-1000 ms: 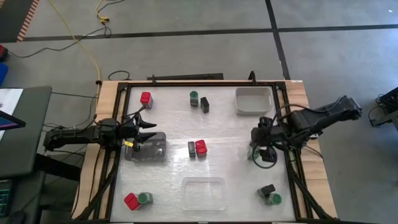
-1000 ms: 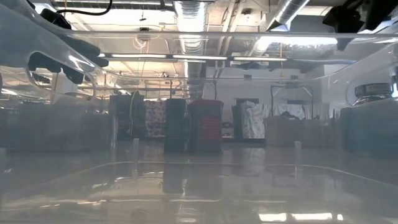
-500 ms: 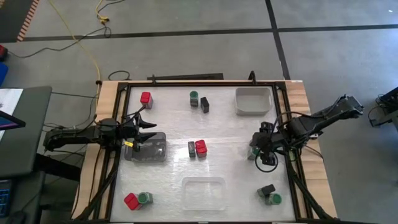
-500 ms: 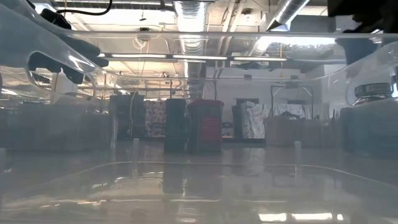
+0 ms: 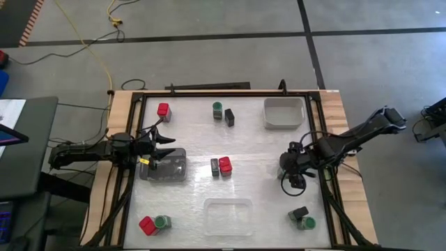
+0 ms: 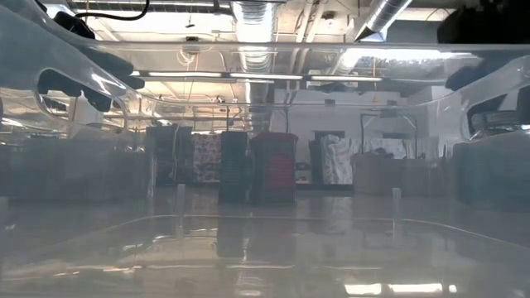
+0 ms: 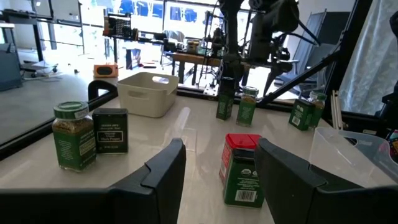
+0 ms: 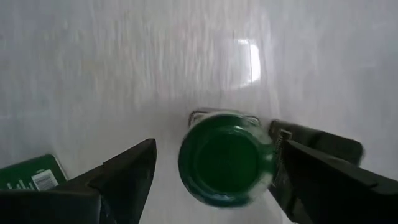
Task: Sort spices by type
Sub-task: Put the middle right Green seasoning into the grey bin
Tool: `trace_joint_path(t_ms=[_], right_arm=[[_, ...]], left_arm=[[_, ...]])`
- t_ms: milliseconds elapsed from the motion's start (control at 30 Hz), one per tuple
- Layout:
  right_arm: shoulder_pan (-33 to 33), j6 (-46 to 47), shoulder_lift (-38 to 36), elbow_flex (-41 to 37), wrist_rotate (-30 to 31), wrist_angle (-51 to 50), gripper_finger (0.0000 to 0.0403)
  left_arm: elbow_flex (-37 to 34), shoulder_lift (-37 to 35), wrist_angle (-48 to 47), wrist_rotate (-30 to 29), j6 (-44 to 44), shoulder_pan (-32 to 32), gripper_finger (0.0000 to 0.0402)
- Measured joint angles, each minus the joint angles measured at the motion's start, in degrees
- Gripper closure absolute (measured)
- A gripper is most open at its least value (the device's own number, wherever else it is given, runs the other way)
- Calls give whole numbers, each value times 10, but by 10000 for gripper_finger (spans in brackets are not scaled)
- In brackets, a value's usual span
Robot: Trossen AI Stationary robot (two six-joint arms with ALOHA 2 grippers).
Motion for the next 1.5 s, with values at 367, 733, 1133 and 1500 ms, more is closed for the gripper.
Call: trace_joint_path(t_ms=[367,733,1133,1500], right_arm=[[-1,0,71,-2,-5,9,51],[-7,4,109,-2,-5,29,139],[-31,5,108,3,-19,25,184],[-70,-8,108,167,-19,8,184]], left_arm=[[0,0,0,0,0,0,219],[0,0,0,0,0,0,219],[0,0,0,0,0,0,219],[0,0,0,0,0,0,219]])
